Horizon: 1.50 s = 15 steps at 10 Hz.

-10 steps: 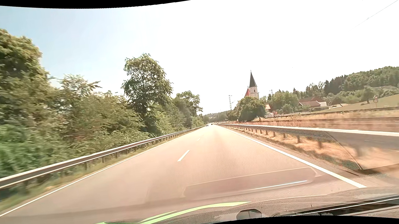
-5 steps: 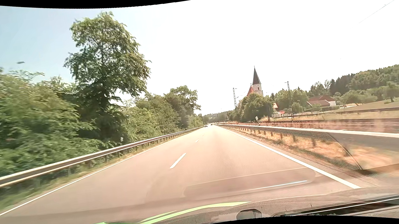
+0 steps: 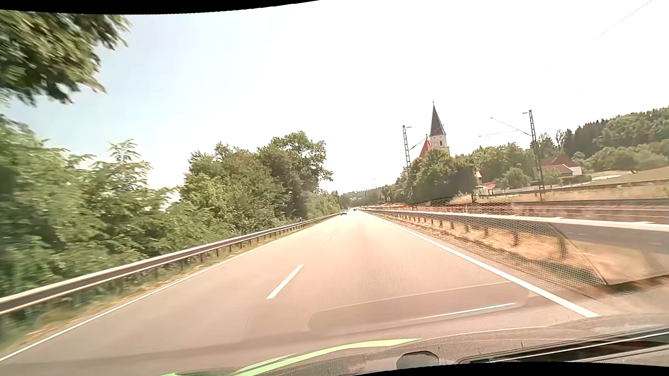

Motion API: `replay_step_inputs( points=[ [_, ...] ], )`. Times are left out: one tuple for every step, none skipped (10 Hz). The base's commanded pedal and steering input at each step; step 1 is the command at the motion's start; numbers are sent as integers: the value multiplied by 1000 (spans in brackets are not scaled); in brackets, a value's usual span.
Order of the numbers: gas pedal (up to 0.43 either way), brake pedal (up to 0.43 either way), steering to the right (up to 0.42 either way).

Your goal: Follow the waypoints while adhering to traffic rules and regulations

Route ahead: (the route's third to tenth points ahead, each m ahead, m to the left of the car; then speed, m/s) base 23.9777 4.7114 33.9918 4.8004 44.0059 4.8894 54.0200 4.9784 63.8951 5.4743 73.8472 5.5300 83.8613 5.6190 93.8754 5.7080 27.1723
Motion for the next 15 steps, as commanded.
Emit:
replay_step_inputs(
  points=[
    [248,0,-3],
    [240,0,-3],
    [240,0,-3],
    [240,0,-3],
    [248,0,-3],
    [248,0,-3],
    [248,0,-3],
    [248,0,-3],
    [248,0,-3],
    [248,0,-2],
    [248,0,-2],
    [248,0,-2],
    [248,0,-2],
    [248,0,-2],
    [260,0,-2]
  ],
)
